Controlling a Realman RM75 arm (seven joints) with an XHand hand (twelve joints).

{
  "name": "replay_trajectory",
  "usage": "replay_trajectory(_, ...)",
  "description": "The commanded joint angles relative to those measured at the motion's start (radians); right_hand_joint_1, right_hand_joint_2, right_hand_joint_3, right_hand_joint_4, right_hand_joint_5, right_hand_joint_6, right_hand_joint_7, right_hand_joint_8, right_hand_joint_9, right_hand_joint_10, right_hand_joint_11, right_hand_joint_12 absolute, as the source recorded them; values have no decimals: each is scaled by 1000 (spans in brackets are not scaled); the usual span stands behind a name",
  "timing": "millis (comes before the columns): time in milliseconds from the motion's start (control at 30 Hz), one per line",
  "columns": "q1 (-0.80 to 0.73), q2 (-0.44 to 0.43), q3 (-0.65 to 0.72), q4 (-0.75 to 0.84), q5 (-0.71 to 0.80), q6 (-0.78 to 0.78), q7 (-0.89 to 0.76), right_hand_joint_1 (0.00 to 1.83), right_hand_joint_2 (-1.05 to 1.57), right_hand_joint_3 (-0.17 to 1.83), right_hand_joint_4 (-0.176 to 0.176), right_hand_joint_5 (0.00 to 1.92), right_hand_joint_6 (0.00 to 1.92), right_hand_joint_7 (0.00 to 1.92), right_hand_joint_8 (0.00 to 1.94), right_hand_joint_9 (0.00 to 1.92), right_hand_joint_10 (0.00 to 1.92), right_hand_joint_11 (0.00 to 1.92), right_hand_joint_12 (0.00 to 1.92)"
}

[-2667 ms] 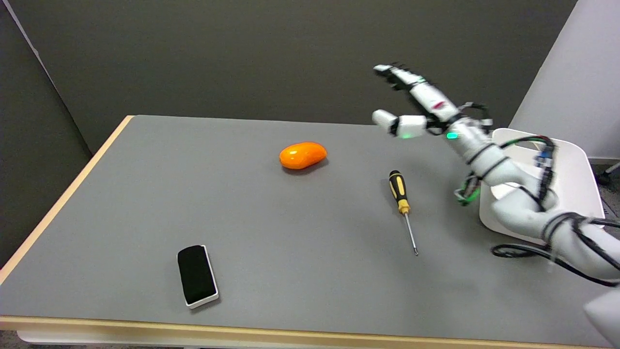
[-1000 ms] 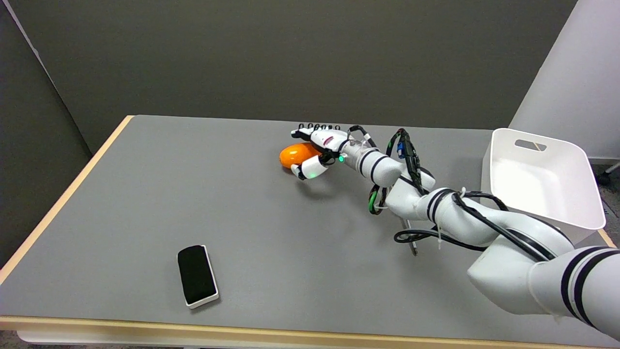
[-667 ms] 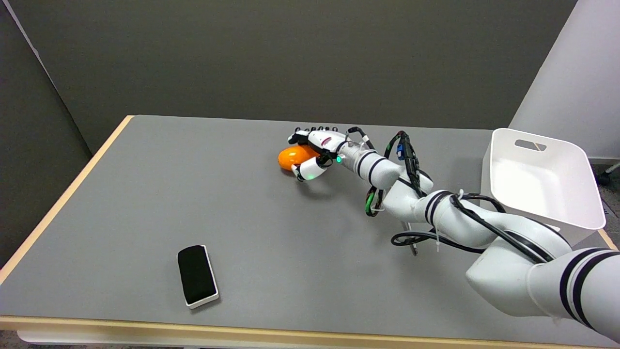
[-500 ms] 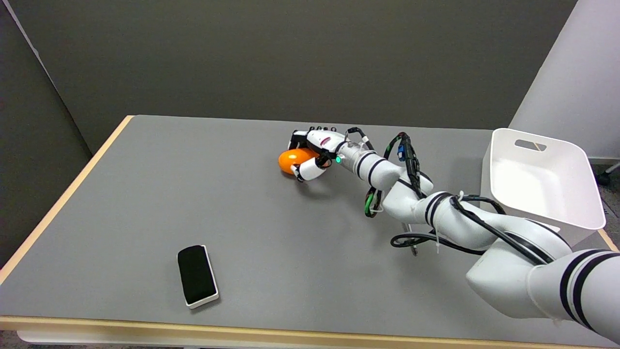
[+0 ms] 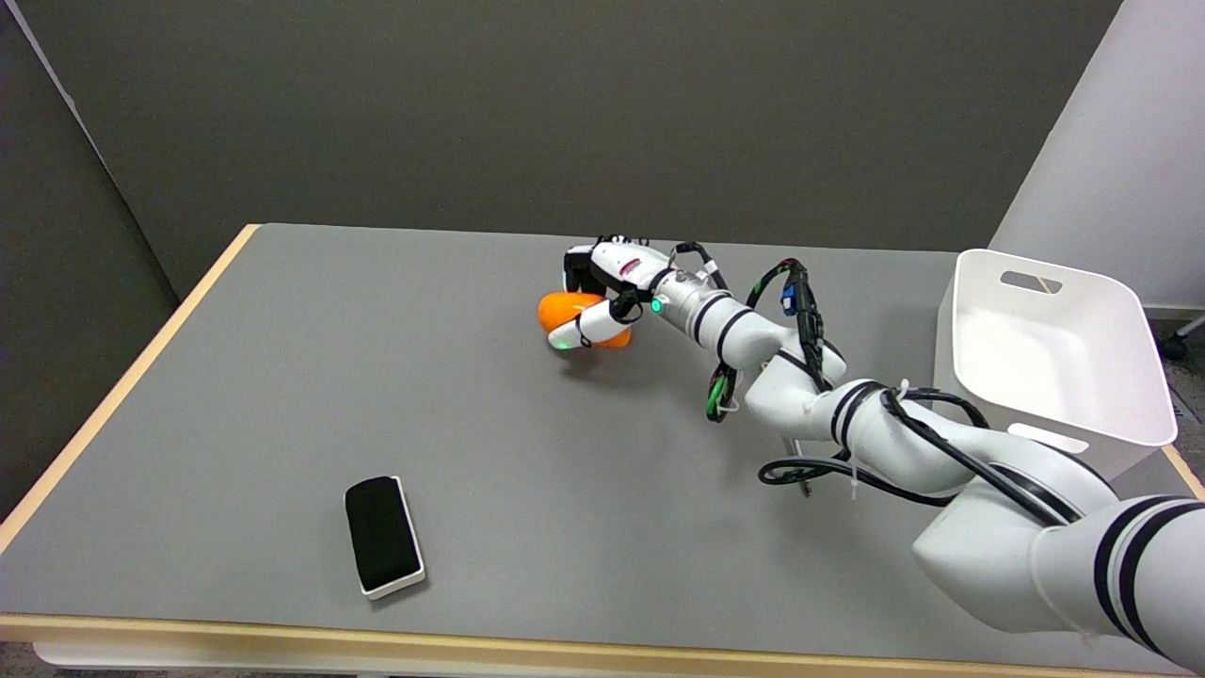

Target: Pick up mango.

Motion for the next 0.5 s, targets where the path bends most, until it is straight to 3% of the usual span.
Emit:
replay_trajectory(33, -57, 54, 66, 174, 12, 26, -24, 1084, 1217, 316, -62, 472, 1642, 662, 1717, 538, 1546, -1, 1703)
replay_trajectory(233, -121, 127, 248, 419, 12, -7, -169, 1095, 1194, 339, -65, 490, 1623, 682, 1697, 553, 1547, 0, 1746)
replay_trajectory(400, -210, 265, 418, 630, 12, -190, -297, 1115, 1201, 298, -81, 493, 1610, 707, 1658, 695, 1550, -1, 1907)
replay_trajectory(500, -296, 336, 531, 714, 12, -289, -323, 1116, 1209, 282, -86, 488, 1617, 712, 1652, 706, 1569, -1, 1910)
